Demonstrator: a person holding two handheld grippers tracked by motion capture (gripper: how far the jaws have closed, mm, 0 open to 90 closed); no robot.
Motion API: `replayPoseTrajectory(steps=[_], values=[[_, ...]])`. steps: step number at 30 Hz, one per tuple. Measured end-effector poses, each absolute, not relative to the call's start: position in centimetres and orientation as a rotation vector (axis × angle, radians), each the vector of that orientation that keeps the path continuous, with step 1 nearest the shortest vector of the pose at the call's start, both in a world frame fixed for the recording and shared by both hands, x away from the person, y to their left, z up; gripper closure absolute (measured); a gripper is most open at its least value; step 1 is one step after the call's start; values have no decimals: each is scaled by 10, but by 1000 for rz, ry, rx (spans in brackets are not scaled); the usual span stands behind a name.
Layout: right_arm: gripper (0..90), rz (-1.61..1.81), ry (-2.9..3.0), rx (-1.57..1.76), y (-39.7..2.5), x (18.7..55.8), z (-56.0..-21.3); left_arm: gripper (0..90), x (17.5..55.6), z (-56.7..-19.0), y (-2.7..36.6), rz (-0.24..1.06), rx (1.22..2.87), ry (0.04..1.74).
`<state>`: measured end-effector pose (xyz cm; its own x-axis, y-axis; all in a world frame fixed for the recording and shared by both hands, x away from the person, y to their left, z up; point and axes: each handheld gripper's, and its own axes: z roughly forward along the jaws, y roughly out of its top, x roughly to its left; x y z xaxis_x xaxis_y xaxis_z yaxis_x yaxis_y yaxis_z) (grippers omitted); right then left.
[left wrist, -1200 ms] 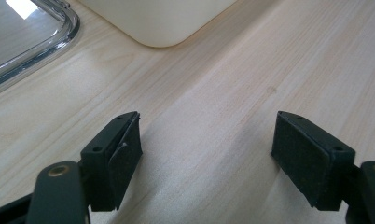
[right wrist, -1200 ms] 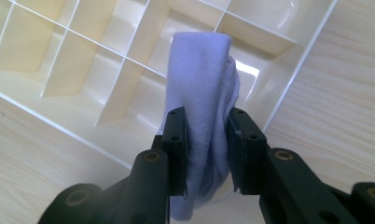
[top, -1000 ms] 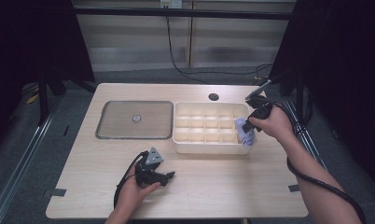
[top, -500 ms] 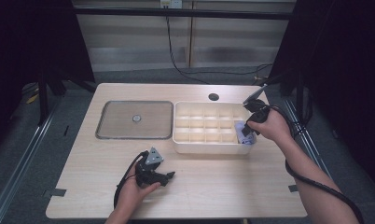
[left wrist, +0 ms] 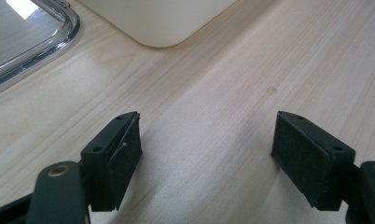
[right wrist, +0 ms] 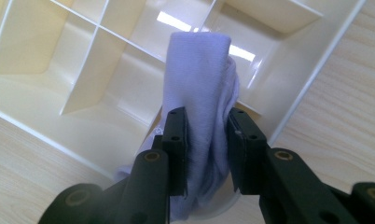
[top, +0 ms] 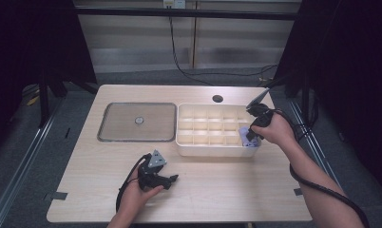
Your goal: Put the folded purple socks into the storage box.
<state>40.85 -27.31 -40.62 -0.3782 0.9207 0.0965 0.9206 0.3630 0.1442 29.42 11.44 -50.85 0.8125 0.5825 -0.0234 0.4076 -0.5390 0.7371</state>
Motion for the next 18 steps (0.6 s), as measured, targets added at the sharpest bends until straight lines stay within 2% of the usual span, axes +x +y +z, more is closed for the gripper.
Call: replayPoseTrajectory(steps=[18], values=[[723,239,2613,1725,-274,410,-412,235,294,-509,114,288,2214,724]])
